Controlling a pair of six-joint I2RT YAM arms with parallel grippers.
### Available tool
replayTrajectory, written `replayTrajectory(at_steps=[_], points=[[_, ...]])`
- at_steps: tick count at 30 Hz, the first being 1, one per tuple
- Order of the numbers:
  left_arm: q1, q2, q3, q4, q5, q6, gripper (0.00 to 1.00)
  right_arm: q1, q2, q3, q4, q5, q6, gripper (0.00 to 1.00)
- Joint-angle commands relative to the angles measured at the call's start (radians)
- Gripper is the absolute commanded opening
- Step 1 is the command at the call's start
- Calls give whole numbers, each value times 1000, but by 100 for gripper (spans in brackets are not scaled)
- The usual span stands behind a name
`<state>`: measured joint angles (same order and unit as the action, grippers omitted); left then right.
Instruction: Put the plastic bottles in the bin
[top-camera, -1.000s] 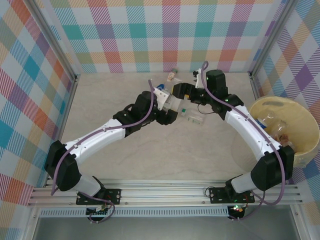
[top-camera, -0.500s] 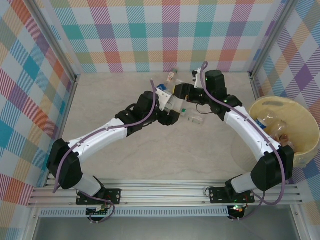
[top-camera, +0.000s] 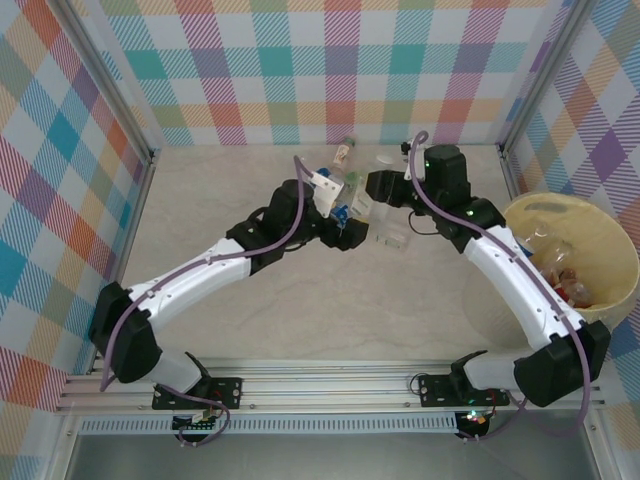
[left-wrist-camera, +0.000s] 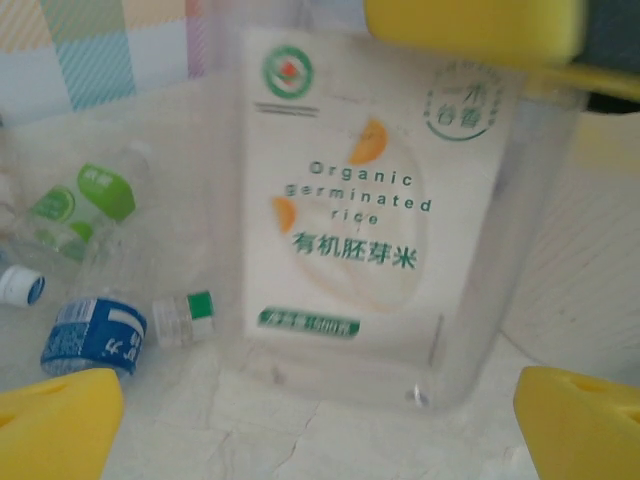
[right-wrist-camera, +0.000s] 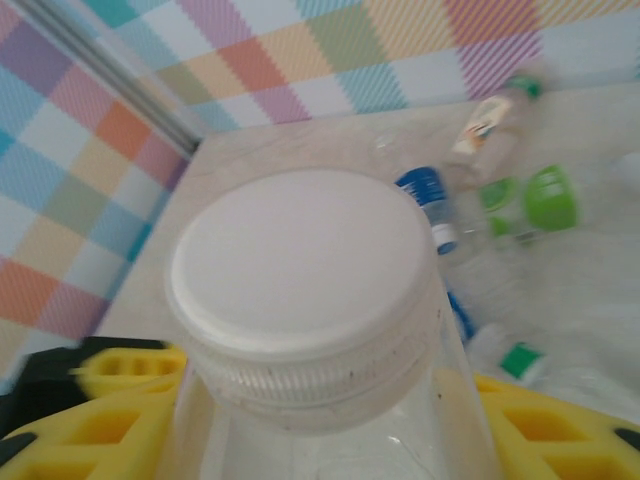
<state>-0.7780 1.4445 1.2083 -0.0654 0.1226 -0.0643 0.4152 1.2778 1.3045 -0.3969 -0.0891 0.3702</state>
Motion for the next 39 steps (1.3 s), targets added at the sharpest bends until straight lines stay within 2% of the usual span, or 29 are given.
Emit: replayTrajectory(at_steps=[1,7,10,20,25,27,31,36,39], points=[[2,-112,-53,113,-78,-27,100,-9,-81,56,-82,201,-132,39],[9,-130,-87,68,-426,-75,100,-11,-186,83,-118,413,-257,38],[21,-117,-88,38,-500,-116,100,-12,-230,106,-132,504,-319,37],[42,-54,-60,-6,-534,-170,100,-12,-322,172,-156,803,-500,36],[48,-32,-40,-47,-534,-185,100,-20,-343,177,-178,1056,-611,34],[50,-30,-39,-58,-532,-195,100,-53,-341,185,-199,1140,-650,34],[56,-17,-28,-75,-513,-206,100,-146,-358,185,-240,1142,-646,33],[58,8,3,-105,-489,-213,100,-211,-361,165,-285,1145,-640,35],[58,13,10,-109,-481,-219,100,-293,-360,142,-341,1144,-615,36]])
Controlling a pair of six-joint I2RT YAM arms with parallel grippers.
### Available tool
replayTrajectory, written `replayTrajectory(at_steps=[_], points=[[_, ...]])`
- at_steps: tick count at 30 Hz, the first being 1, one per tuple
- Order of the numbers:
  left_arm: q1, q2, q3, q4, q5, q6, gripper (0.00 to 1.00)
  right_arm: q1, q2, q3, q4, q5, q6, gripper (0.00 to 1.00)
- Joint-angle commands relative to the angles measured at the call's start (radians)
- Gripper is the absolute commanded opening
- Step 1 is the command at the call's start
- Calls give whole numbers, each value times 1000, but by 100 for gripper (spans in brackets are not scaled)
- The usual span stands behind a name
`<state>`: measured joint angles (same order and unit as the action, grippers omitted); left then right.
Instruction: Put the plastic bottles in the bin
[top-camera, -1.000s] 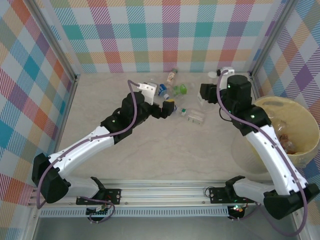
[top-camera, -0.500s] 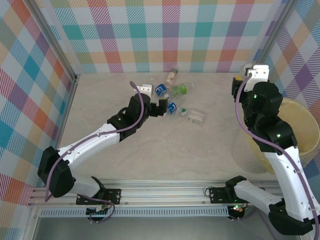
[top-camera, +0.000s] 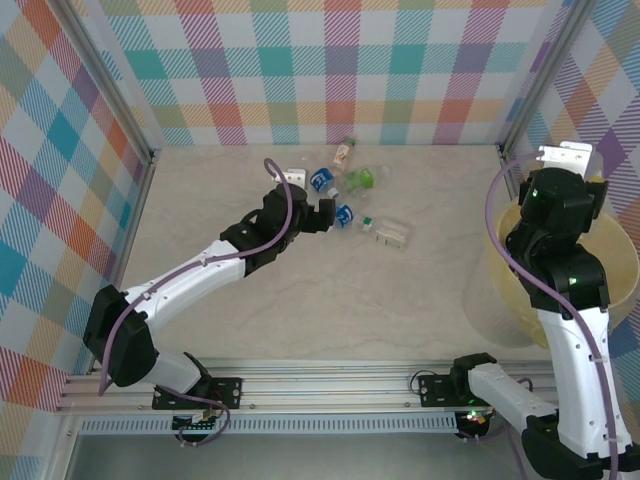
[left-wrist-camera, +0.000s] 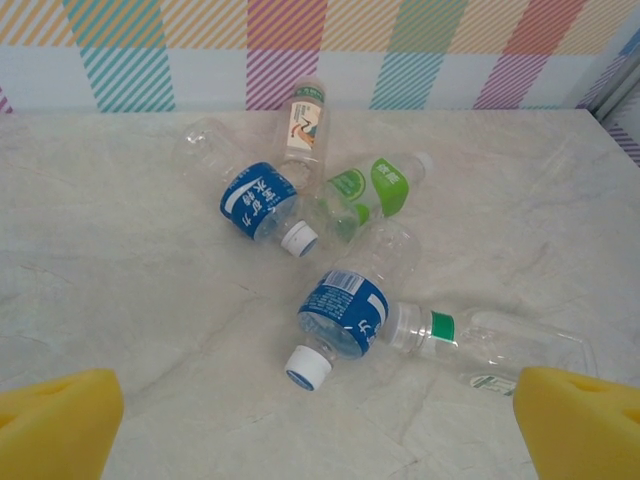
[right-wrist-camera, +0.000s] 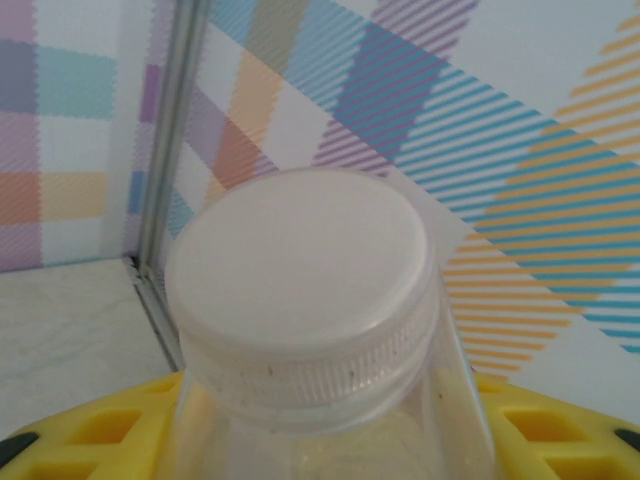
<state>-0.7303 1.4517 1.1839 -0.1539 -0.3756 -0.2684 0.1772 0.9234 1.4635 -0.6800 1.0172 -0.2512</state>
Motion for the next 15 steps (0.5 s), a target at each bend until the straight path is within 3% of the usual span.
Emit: replayTrajectory(at_steps=[1,8,15], points=[[10,7,39,-26,19,-15,100,-84,-12,-35,-69,36,11,36],[11,43,83,-82,51,-12,100,-240,-75,-176,-58,-21,-1,37],[12,62,97,-106,71,-44,100,-305,-69,-252,-47,-87,15,39]])
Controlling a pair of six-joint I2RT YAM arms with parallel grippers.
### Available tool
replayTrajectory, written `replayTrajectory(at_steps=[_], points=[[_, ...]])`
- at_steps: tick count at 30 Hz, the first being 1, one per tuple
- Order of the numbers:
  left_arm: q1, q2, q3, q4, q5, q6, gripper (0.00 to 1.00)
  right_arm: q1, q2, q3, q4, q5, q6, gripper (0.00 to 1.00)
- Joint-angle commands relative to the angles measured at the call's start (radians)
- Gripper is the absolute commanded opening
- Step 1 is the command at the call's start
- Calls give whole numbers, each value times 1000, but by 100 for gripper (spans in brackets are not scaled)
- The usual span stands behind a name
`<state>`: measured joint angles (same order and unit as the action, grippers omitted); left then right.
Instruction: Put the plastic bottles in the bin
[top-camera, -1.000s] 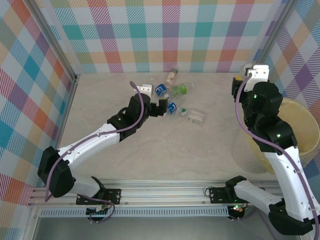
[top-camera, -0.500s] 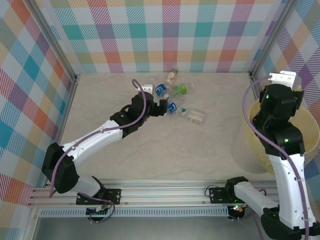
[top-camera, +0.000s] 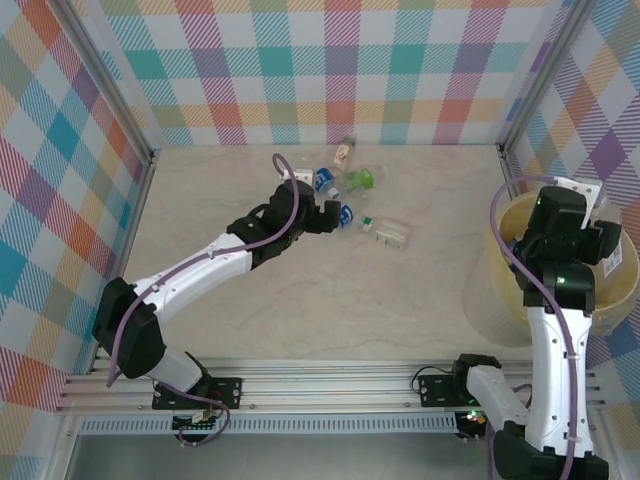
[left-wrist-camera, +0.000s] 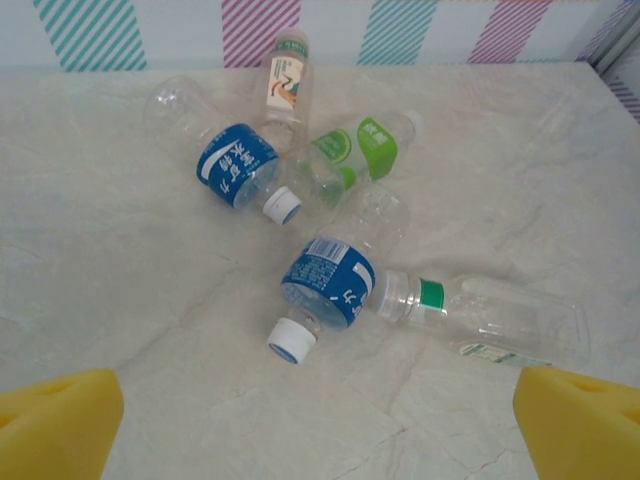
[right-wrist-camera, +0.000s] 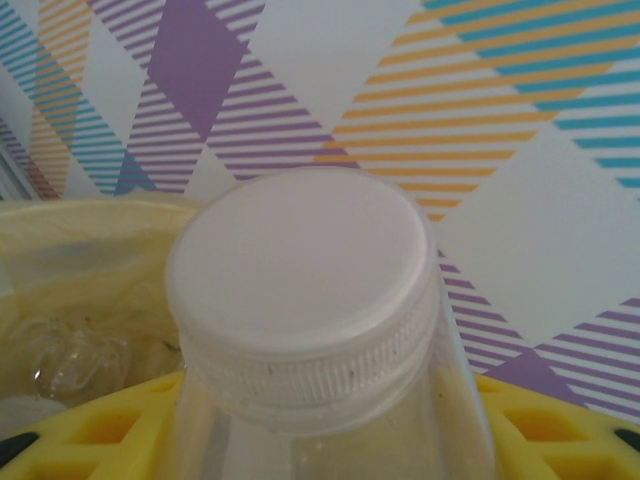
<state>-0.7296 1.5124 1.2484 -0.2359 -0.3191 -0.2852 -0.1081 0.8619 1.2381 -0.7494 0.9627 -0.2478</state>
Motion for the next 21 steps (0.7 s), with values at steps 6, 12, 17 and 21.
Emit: replayTrajectory(at_steps=[6,12,17,21], points=[[11,8,36,-34,-1,-28,100,-82,32,-36,-29,-26,67,60],[10,12,36,-62,-14,-35,100,-96,85,10,-90,-1,106,91],[12,14,36,-72,-25,-35,100,-97,94,31,-93,-4,133,100],[12,16,33,-74,-26,-34,100,-96,102,21,-85,-7,140,100]])
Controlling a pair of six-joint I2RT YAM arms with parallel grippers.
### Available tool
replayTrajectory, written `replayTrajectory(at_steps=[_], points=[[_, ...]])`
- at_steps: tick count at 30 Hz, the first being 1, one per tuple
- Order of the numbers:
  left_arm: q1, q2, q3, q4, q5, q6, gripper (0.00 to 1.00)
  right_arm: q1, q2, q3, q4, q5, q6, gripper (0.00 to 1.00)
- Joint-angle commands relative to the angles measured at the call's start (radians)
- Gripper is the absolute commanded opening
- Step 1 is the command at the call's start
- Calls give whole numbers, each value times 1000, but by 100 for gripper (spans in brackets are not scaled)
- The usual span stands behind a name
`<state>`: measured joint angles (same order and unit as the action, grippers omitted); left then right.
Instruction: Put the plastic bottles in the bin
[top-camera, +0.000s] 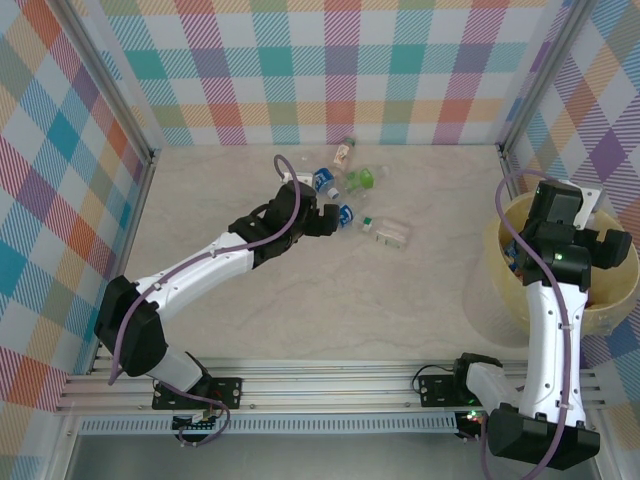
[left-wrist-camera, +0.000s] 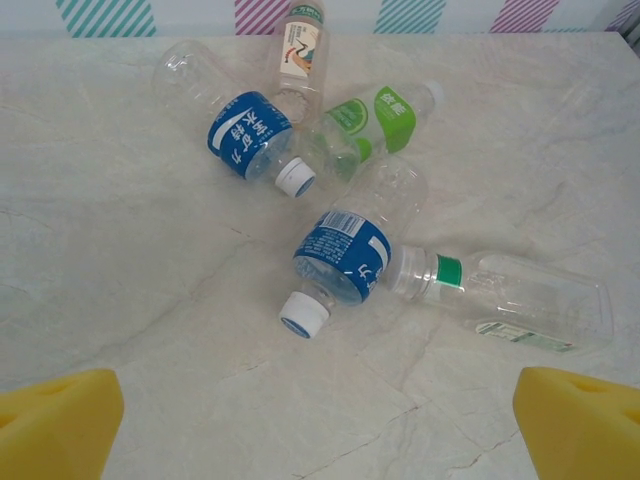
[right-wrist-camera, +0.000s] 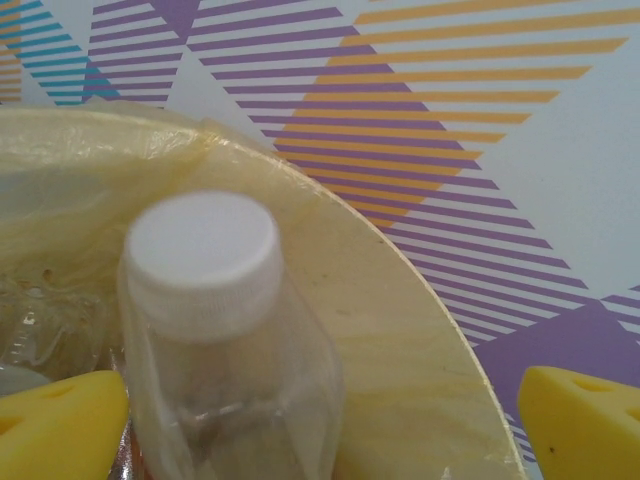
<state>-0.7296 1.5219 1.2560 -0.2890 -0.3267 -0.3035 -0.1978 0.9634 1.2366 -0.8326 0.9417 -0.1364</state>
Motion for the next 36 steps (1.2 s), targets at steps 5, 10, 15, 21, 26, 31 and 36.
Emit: replayTrajectory(at_steps=[5,10,15,21,26,31,36], points=[[14,10,26,-25,-17,-16,100,-33,52,23,-33,27,121,100],[16,12,31,-27,-11,-12,100,-132,83,-20,16,24,132,100],[16,24,41,-29,-5,-18,100,-132,89,13,-23,-85,156,100],[18,25,40,-32,-4,-27,100,-128,47,84,-74,-367,185,100],[18,17,37,-33,-25,-28,100,-120,-24,108,-54,-602,239,100],[20,18,39,-44,-40,-33,100,-120,-28,159,-116,-662,343,100],[22,20,31,-52,-60,-41,100,-120,-28,158,-171,-772,396,100]])
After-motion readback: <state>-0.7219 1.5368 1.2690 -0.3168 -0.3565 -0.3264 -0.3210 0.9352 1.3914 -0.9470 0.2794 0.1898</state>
